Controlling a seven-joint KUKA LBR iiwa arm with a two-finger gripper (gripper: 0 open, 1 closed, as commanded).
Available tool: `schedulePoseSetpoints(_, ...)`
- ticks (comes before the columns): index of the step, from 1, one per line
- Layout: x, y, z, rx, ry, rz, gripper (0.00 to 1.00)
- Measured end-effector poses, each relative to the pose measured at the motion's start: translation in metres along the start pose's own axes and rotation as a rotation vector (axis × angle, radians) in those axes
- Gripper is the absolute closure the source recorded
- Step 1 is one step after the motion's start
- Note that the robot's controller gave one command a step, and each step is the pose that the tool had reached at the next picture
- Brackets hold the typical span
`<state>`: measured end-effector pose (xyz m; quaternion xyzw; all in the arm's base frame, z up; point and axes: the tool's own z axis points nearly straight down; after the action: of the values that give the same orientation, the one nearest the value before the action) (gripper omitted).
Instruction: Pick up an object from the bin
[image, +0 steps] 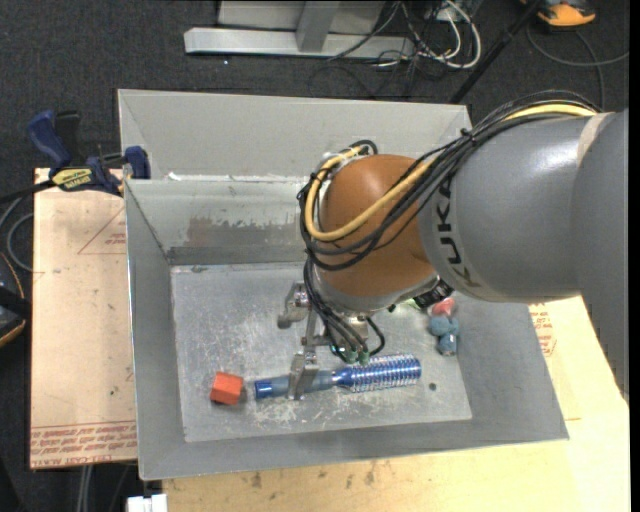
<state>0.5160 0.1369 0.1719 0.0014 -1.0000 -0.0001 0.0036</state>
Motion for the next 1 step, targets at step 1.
schedulePoseSetpoints(1, -0.002, -0.0154, 0.0945, -0.003, -0.014, -0.192, 0.0)
